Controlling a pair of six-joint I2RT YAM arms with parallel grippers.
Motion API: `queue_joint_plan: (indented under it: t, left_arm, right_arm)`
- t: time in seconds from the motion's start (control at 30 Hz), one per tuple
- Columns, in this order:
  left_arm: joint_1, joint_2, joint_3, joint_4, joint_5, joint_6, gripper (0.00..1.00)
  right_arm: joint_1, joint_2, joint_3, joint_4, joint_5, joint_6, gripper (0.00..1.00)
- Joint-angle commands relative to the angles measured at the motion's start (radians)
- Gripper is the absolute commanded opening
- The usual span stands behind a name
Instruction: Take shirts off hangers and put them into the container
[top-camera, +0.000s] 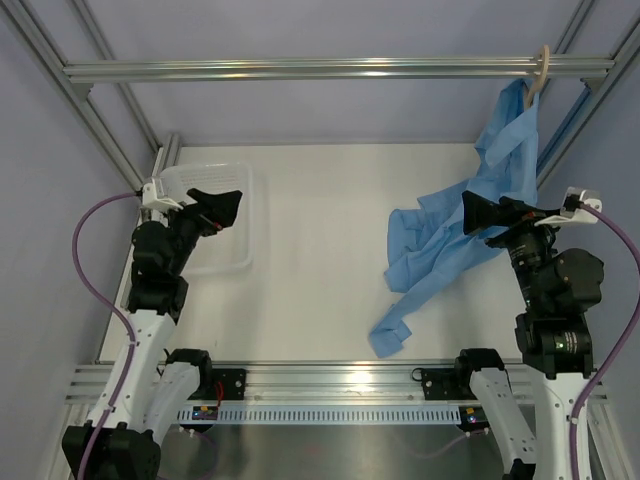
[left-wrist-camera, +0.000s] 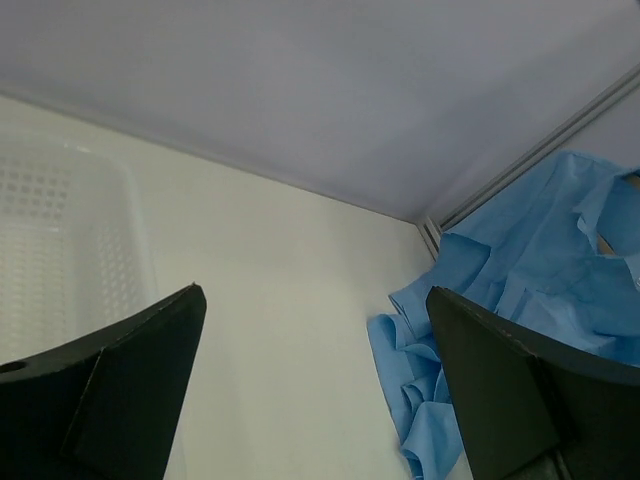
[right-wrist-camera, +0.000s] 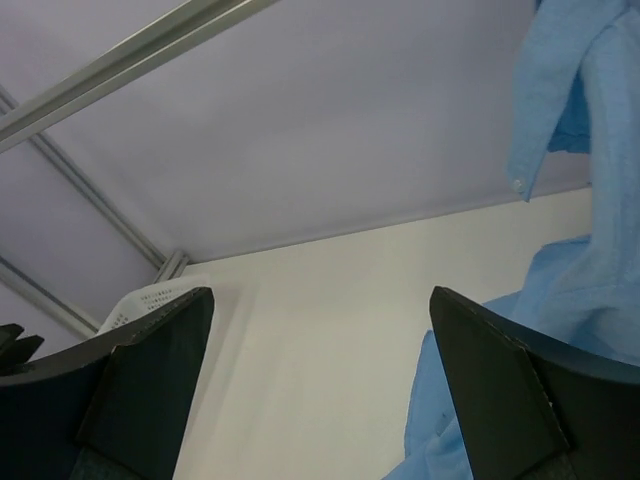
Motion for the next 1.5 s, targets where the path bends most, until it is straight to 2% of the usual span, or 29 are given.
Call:
queue_joint_plan:
  t: [0.0, 0.07, 0.13, 0.17, 0.23, 0.27, 0.3, 0.37, 0.47, 0.57, 0.6, 0.67, 0.7, 0.77, 0.83, 1.3, 1.47]
  left_arm:
    - [0.003, 0.032, 0.055, 0.001, 0.021, -0.113, 0.99]
    - [0.003, 0.034, 0.057, -0.013, 0.003, -0.111, 0.99]
    - [0.001, 0.034, 0.081, -0.045, -0.011, -0.084, 0.99]
    - [0.001, 0.039, 0.096, -0.095, -0.024, -0.070, 0.99]
    - [0.001, 0.057, 0.148, -0.138, -0.025, -0.009, 0.99]
    - [0.000, 0.065, 0.162, -0.167, -0.025, 0.010, 0.99]
    - [0.000, 0.071, 0.179, -0.207, -0.035, 0.022, 0.99]
    - [-0.002, 0.071, 0.211, -0.264, -0.067, 0.055, 0.99]
    - [-0.005, 0.052, 0.230, -0.298, -0.104, 0.111, 0.99]
    - [-0.011, 0.045, 0.256, -0.362, -0.175, 0.145, 0.99]
    - [-0.026, 0.045, 0.279, -0.379, -0.198, 0.168, 0.99]
    - [-0.057, 0.054, 0.303, -0.422, -0.280, 0.208, 0.99]
    - [-0.106, 0.059, 0.335, -0.441, -0.323, 0.231, 0.99]
    - [-0.158, 0.069, 0.356, -0.470, -0.429, 0.280, 0.99]
    - [-0.192, 0.074, 0.366, -0.468, -0.454, 0.294, 0.99]
    - [-0.220, 0.109, 0.405, -0.438, -0.293, 0.309, 0.99]
    - [-0.220, 0.105, 0.423, -0.450, -0.305, 0.315, 0.99]
  right_arm:
    - [-0.003, 0.052, 0.105, -0.065, 0.121, -0.044, 0.99]
    - [-0.003, 0.109, 0.239, -0.119, 0.138, -0.064, 1.00]
    - [-0.003, 0.242, 0.379, -0.244, 0.238, -0.097, 0.99]
    - [-0.005, 0.293, 0.539, -0.290, 0.270, -0.115, 0.99]
    - [-0.003, 0.463, 0.709, -0.437, 0.341, -0.176, 0.99]
    - [-0.005, 0.515, 0.867, -0.482, 0.356, -0.193, 1.00]
    - [-0.003, 0.622, 0.953, -0.536, 0.377, -0.222, 1.00]
    - [-0.005, 0.715, 1.159, -0.679, 0.394, -0.235, 0.99]
    - [-0.003, 0.835, 1.315, -0.795, 0.422, -0.258, 0.99]
    - [-0.003, 0.870, 1.319, -0.812, 0.489, -0.270, 0.94]
    - [-0.003, 0.884, 1.315, -0.828, 0.505, -0.261, 0.90]
    - [-0.005, 0.896, 1.297, -0.849, 0.508, -0.239, 0.88]
    - [-0.003, 0.892, 1.276, -0.854, 0.531, -0.229, 0.87]
    - [-0.003, 0.844, 1.167, -0.803, 0.516, -0.218, 0.87]
    - [-0.005, 0.810, 1.075, -0.733, 0.499, -0.210, 0.86]
    - [-0.003, 0.780, 0.904, -0.653, 0.621, -0.261, 0.86]
    - [-0.003, 0.795, 0.871, -0.615, 0.658, -0.267, 0.83]
